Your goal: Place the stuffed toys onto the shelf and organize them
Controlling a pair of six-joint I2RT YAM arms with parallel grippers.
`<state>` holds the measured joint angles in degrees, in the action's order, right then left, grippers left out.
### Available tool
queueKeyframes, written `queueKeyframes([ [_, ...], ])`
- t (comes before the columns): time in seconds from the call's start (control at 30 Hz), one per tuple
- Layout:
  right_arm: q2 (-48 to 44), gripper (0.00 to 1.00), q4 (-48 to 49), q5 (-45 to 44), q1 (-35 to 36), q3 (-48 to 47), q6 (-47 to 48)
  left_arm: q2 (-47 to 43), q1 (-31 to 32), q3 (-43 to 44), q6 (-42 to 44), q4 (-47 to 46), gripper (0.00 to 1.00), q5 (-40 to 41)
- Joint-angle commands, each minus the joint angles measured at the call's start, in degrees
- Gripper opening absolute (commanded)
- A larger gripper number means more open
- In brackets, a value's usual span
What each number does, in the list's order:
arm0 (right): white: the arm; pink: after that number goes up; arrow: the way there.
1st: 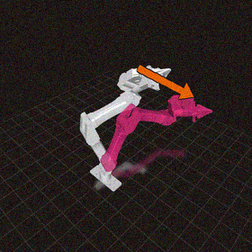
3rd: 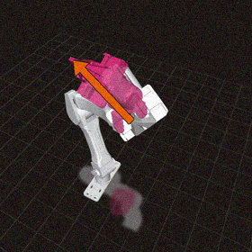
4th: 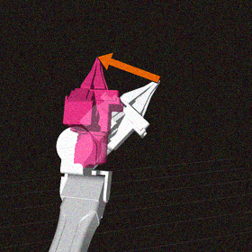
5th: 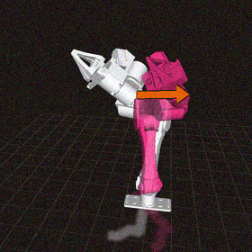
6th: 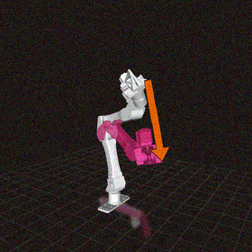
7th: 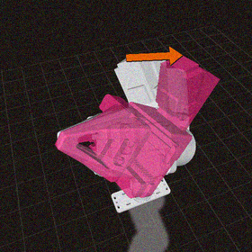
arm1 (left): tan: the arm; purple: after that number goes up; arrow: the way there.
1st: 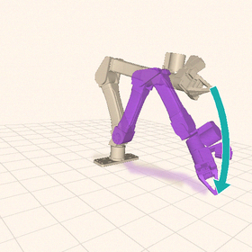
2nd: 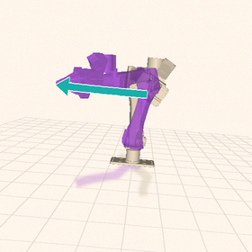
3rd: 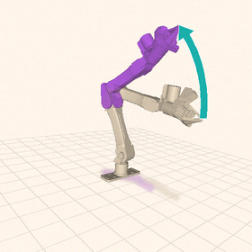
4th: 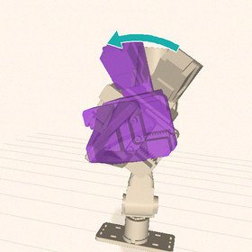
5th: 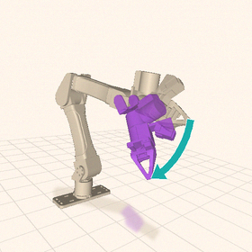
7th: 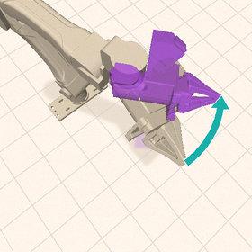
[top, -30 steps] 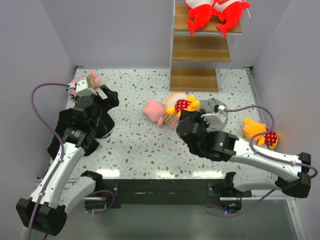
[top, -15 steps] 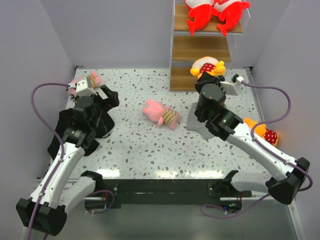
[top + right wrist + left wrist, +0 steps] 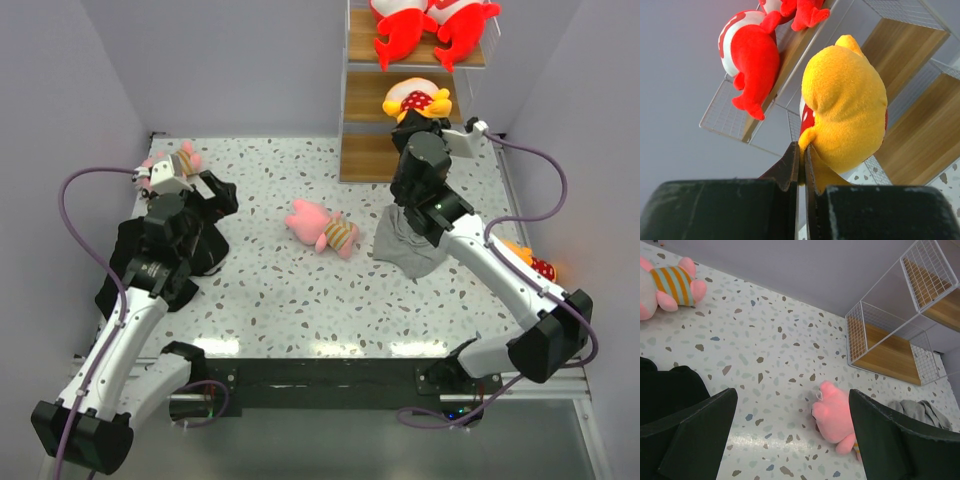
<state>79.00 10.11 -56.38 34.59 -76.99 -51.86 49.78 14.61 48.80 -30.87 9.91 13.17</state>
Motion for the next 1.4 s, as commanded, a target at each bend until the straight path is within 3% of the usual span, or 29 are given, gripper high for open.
queueKeyframes([
  [0.0, 2.8, 0.0, 7.7, 5.0, -2.2, -1.7, -2.4, -1.1, -0.2, -0.8, 0.1, -3.1, 0.98, -1.1],
  [0.27, 11.9, 0.0, 13.3, 10.8, -4.8, -6.0, -1.3, -1.4, -0.1, -0.7, 0.0, -2.9, 0.98, -1.1],
  [0.8, 25.2, 0.0, 19.8, 10.6, -5.3, -12.6, -2.4, -1.6, -0.1, -1.0, -0.4, -3.1, 0.98, -2.1],
  [1.37, 35.4, 0.0, 17.8, 8.3, -5.3, -21.1, -5.8, -1.4, -0.1, -1.0, -0.4, -3.0, 0.98, -1.9],
])
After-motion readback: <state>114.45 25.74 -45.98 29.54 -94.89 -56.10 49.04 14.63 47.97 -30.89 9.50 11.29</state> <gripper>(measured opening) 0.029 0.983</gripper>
